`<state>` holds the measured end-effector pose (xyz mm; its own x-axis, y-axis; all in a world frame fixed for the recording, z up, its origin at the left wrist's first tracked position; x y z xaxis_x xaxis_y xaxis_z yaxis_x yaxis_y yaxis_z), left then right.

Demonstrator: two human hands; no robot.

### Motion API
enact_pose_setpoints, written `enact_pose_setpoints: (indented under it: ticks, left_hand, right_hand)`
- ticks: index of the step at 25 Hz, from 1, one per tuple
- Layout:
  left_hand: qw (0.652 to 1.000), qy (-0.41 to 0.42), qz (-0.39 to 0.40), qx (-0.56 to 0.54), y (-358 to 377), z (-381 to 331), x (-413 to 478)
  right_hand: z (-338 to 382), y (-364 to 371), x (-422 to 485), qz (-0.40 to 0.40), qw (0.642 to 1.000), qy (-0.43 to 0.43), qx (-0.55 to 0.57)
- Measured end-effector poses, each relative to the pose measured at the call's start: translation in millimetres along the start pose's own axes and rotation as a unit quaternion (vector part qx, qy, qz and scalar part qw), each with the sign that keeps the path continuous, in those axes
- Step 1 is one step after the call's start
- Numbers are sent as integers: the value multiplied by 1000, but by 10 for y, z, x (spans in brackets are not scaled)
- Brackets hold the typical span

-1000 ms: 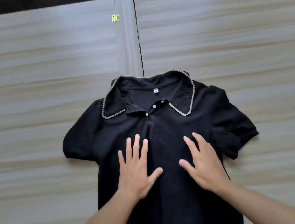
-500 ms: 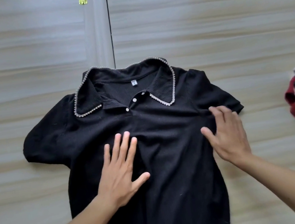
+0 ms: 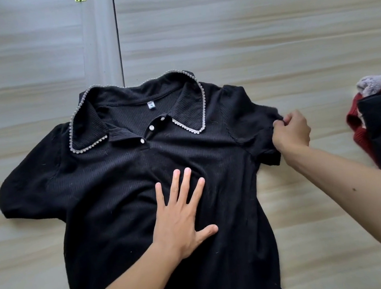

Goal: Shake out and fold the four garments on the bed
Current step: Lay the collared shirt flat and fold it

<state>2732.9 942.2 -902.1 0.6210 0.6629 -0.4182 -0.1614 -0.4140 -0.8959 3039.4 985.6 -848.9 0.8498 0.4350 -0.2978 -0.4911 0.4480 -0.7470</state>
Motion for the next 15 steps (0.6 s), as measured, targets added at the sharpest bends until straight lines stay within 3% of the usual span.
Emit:
enact_pose_setpoints:
  ticks: [3, 5, 7, 9, 12, 15]
  left_hand:
    - [1000, -2, 17, -3, -47, -15, -2]
    - [1000, -6, 25, -3, -79, -38, 2]
    - [1000, -6, 28, -4, -123, -57, -6]
    - [999, -2, 34, -7, -134, -54, -14]
    - [1000, 15, 13, -15, -105, -6, -16]
    - [996, 35, -32, -73, -114, 72, -73]
  right_hand:
    - [539, -124, -262, -26, 986, -157, 46]
    - [874, -61, -508, 56, 955, -278, 90]
    - [1006, 81, -710, 155, 930, -300, 145]
    - [931, 209, -764, 155, 928, -303, 150]
    - [643, 421, -622, 122, 930, -345, -18]
    - [260, 686, -628, 178, 853, -440, -215]
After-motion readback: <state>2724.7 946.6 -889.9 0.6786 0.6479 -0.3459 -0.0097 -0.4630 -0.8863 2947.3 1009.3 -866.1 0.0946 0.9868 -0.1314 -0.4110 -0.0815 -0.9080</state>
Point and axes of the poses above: each hand's wrist, its own x-axis towards the middle knuckle, its own y-axis out of the palm, z = x × y, the point moved 2 cm from there along x, towards the middle knuckle, and after that the axes turned 3 degrees about z, right-handed, at the moved point
